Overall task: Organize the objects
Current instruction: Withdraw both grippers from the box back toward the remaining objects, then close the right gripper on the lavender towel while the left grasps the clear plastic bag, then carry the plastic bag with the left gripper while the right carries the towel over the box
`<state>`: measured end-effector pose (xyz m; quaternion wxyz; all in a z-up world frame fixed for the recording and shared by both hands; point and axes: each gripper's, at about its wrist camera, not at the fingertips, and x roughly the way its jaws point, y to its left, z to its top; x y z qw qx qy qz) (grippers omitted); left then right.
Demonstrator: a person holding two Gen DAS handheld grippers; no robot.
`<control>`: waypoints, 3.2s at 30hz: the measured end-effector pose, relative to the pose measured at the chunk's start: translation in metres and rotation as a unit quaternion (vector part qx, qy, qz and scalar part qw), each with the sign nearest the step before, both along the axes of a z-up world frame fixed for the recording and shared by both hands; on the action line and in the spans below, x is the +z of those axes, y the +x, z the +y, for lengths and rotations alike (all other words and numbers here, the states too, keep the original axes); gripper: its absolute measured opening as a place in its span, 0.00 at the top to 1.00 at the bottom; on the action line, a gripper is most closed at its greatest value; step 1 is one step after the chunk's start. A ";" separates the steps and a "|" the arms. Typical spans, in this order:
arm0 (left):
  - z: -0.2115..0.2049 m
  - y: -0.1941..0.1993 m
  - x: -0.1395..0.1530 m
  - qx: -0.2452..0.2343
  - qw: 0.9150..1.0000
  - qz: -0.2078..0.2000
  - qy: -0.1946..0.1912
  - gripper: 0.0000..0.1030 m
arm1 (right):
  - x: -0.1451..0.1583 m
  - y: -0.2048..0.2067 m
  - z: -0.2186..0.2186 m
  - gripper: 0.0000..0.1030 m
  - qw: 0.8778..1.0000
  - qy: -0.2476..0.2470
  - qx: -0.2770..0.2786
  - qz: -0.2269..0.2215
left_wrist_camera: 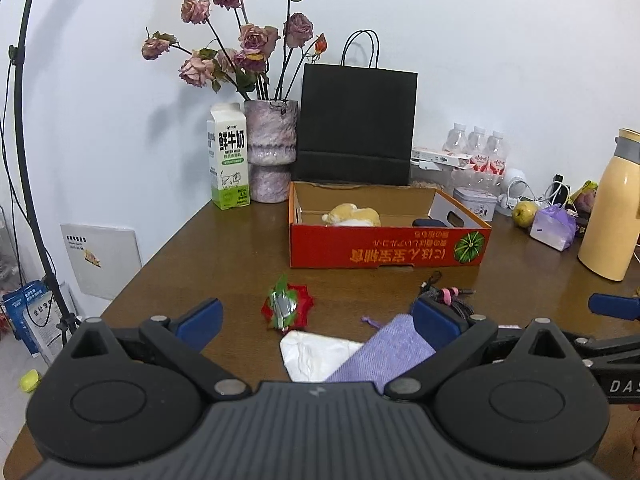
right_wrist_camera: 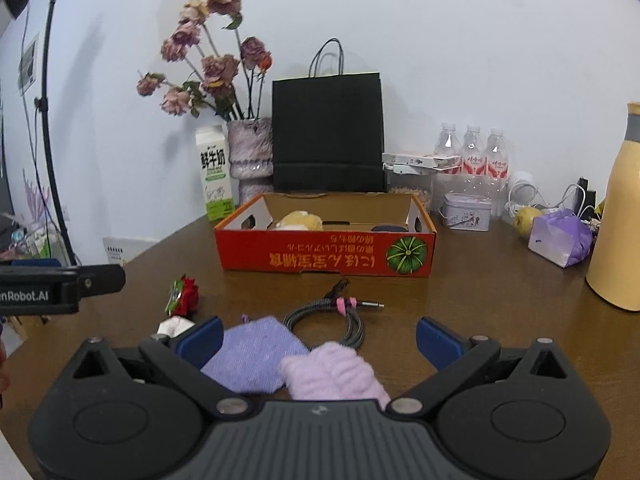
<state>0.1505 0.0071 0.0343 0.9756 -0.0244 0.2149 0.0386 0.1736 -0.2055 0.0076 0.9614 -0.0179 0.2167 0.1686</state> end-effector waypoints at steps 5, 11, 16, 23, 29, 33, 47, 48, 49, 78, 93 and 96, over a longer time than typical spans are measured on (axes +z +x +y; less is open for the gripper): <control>0.003 -0.008 -0.012 0.002 1.000 0.008 -0.001 0.00 | -0.006 -0.013 0.001 0.00 1.000 0.000 0.009 0.001; 0.007 -0.017 -0.023 0.007 1.000 0.017 -0.007 0.00 | -0.014 -0.022 -0.004 0.00 1.000 0.006 0.015 0.008; 0.010 -0.019 -0.033 0.004 0.999 0.031 -0.012 0.00 | -0.024 -0.024 -0.009 0.00 1.000 0.008 0.014 0.015; 0.014 -0.018 -0.043 -0.001 0.999 0.048 -0.022 0.00 | -0.039 -0.014 -0.014 0.00 0.999 0.003 0.003 0.033; 0.009 -0.018 -0.043 -0.011 0.999 0.050 -0.019 0.00 | -0.049 0.007 -0.009 0.00 0.999 -0.029 0.002 0.041; 0.005 -0.015 -0.046 -0.014 0.998 0.061 -0.017 0.00 | -0.061 0.025 -0.005 0.14 0.997 -0.043 0.013 0.059; -0.032 0.003 -0.074 -0.056 0.993 0.099 -0.001 0.00 | -0.056 0.009 -0.015 0.70 1.000 -0.015 0.014 -0.006; -0.035 0.004 -0.078 -0.061 0.993 0.100 0.001 0.02 | -0.055 0.007 -0.015 0.70 1.000 -0.014 0.014 -0.009; -0.036 0.004 -0.082 -0.065 0.993 0.101 0.001 0.08 | -0.054 0.006 -0.016 0.70 1.000 -0.014 0.014 -0.012; -0.026 -0.004 -0.026 -0.072 0.997 0.005 0.012 0.57 | -0.015 -0.005 -0.026 0.70 0.998 -0.005 0.005 -0.068; -0.034 0.047 -0.011 -0.076 0.997 -0.007 -0.005 0.57 | -0.002 0.039 -0.022 0.70 0.998 -0.002 0.005 -0.069; -0.031 0.060 -0.007 -0.072 0.997 -0.009 -0.010 0.57 | 0.001 0.052 -0.019 0.70 0.998 -0.002 0.004 -0.069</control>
